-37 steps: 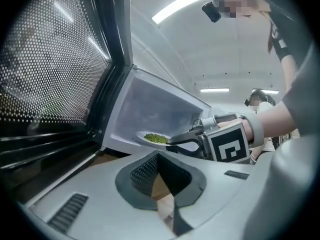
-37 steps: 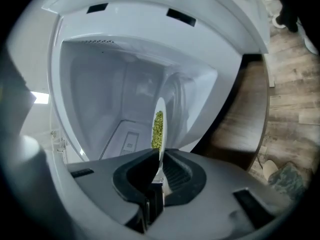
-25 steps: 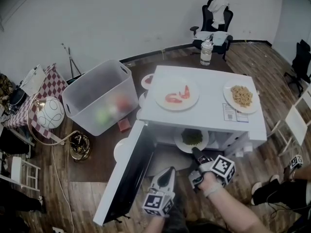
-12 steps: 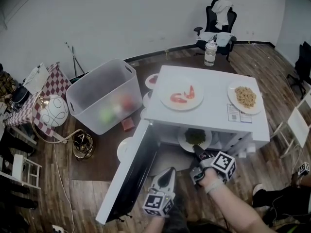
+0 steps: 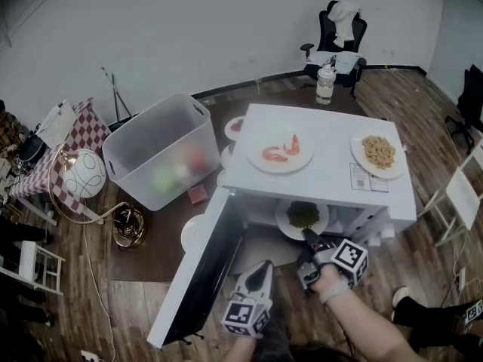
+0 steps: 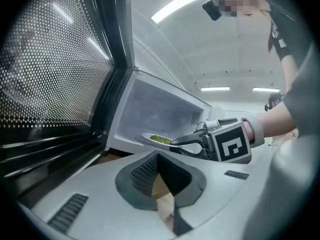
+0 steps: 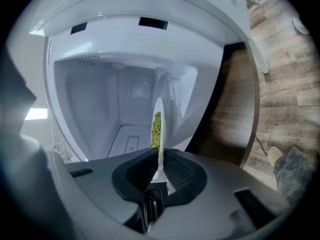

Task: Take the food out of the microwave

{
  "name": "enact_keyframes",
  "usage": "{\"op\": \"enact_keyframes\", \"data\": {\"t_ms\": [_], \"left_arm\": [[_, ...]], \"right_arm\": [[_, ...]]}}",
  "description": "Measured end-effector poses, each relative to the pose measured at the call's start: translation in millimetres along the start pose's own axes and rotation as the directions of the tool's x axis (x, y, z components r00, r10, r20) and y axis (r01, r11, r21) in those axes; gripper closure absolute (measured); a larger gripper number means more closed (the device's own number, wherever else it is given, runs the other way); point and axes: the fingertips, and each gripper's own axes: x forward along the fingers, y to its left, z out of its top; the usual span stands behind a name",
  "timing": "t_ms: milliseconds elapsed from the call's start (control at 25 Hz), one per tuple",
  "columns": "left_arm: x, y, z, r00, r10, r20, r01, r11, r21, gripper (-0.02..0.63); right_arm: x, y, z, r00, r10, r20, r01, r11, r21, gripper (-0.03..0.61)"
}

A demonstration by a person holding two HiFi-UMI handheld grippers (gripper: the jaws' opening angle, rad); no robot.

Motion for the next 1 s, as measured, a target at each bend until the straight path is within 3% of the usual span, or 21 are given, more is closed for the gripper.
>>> {"op": "enact_keyframes", "data": {"t_ms": [1000], "left_arm": [[7,-11,7,1.000,-0.011,-0.003,0.011,1.000,0.008,0.612]], "right_arm": [[-11,4,-2,0.996,0.078,-0.040,-0.077,0.997,0.019,0.568]]}}
